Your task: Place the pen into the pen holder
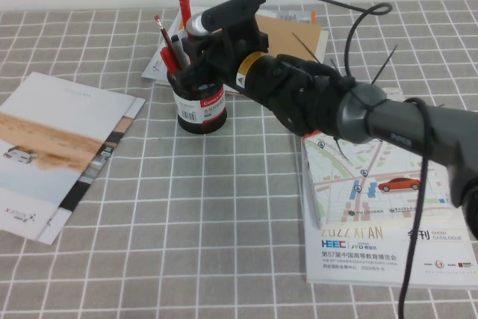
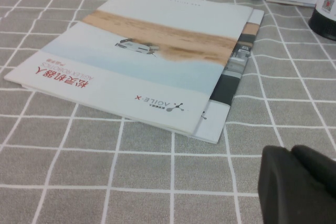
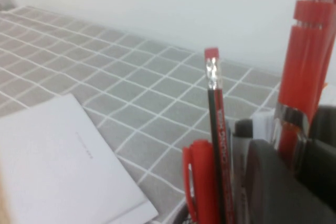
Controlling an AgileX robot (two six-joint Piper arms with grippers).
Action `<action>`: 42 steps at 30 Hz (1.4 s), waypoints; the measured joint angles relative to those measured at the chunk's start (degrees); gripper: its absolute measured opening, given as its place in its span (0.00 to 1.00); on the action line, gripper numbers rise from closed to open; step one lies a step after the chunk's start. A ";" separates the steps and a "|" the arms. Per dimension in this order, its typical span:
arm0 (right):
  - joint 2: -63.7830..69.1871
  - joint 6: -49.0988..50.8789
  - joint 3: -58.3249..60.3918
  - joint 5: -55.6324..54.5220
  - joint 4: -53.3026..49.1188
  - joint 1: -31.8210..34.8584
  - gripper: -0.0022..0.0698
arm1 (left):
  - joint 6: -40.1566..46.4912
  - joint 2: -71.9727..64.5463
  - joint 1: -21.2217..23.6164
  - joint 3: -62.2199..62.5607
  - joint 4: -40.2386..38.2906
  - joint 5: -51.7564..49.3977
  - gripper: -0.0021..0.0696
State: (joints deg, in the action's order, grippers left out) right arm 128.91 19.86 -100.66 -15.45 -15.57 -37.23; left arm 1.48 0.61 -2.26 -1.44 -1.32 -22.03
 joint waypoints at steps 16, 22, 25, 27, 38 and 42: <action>-6.81 1.09 -0.57 16.36 0.39 0.22 0.17 | 0.00 0.00 0.00 0.00 0.00 0.00 0.03; -16.09 1.09 6.99 18.24 0.91 0.22 0.03 | 0.00 0.00 0.00 0.00 0.00 0.00 0.03; -22.14 2.63 16.03 12.54 1.17 0.22 0.02 | 0.00 0.00 0.00 0.00 0.00 0.00 0.03; -27.00 4.27 22.38 6.97 1.17 0.00 0.01 | 0.00 0.00 0.00 0.00 0.00 0.00 0.02; -51.95 5.97 49.91 -5.31 -15.44 -1.01 0.01 | 0.00 0.00 0.00 0.00 0.00 0.00 0.02; -58.81 5.97 55.08 -2.87 -20.02 -1.01 0.01 | 0.00 0.00 0.00 0.00 0.00 0.00 0.02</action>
State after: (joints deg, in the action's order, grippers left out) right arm 70.09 25.83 -45.59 -18.32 -35.59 -38.24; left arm 1.48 0.61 -2.26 -1.44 -1.32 -22.03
